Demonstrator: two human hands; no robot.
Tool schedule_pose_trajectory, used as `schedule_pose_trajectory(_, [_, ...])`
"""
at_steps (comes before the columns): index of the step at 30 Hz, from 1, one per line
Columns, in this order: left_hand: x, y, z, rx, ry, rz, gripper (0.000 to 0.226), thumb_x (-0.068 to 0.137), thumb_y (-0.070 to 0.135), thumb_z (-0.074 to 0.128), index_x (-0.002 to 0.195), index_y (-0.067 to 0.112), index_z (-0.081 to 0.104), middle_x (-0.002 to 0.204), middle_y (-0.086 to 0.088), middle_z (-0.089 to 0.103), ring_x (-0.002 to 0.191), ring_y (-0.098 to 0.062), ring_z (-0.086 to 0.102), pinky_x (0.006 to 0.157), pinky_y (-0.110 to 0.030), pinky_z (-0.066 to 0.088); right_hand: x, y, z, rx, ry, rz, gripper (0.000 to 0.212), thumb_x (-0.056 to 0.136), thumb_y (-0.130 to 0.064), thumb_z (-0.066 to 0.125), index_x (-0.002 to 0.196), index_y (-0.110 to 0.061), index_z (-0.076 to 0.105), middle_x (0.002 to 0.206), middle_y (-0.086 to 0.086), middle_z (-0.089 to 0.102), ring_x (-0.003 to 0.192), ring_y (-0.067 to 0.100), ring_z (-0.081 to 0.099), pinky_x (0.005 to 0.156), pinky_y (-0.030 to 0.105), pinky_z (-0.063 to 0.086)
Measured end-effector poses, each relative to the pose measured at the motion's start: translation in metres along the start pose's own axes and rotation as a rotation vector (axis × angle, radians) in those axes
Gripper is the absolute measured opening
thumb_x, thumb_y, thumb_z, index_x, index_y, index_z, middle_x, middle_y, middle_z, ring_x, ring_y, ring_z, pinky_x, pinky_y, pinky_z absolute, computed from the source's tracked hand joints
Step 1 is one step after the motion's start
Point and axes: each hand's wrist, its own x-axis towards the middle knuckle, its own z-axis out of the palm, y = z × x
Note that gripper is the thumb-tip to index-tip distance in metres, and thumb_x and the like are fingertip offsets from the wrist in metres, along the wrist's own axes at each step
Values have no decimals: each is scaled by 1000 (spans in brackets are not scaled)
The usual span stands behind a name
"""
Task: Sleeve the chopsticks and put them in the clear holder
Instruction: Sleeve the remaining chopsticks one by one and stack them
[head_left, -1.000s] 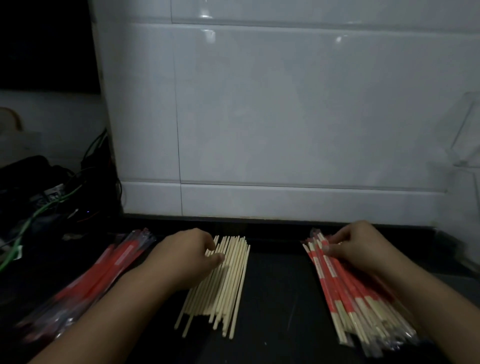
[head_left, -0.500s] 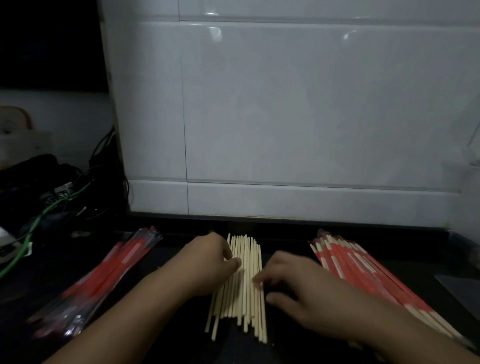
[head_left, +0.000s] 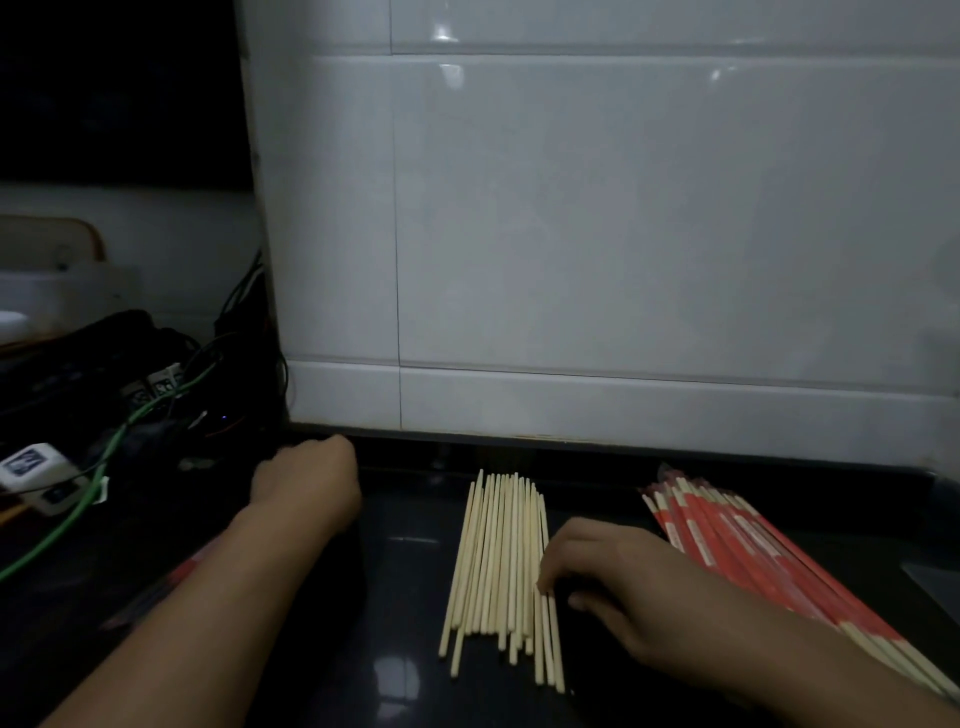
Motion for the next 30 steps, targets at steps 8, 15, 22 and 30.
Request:
schedule_pose_trajectory(8, [9, 2, 9, -75, 7, -13, 18, 96, 9, 52, 112, 8, 59, 114, -16, 62, 104, -32, 63, 81, -34, 50, -2, 1, -2, 10, -30, -50, 24, 94, -10, 58, 107, -26, 70, 116, -18, 54, 111, -5, 50, 92, 6, 38])
schedule_pose_trajectory(15, [10, 1, 12, -79, 34, -9, 15, 98, 12, 51, 109, 7, 59, 115, -16, 63, 106, -33, 63, 80, -34, 49, -2, 6, -2, 14, -33, -42, 28, 91, -7, 62, 105, -28, 73, 115, -19, 57, 109, -7, 53, 88, 4, 40])
schedule_pose_trajectory(22, [9, 12, 11, -61, 8, 32, 15, 94, 8, 54, 108, 6, 60, 114, -16, 64, 105, -33, 64, 84, -35, 50, -2, 4, -4, 2, -39, -59, 25, 89, -7, 63, 101, -25, 73, 113, -15, 62, 108, -5, 55, 89, 4, 40])
schedule_pose_trajectory(30, [1, 38, 18, -223, 6, 261, 28, 96, 19, 56, 119, 23, 71, 125, -2, 67, 113, -21, 63, 95, -28, 50, -3, -1, -8, 10, -48, -10, 25, 94, -11, 60, 108, -27, 72, 116, -17, 58, 111, -3, 53, 95, 9, 40])
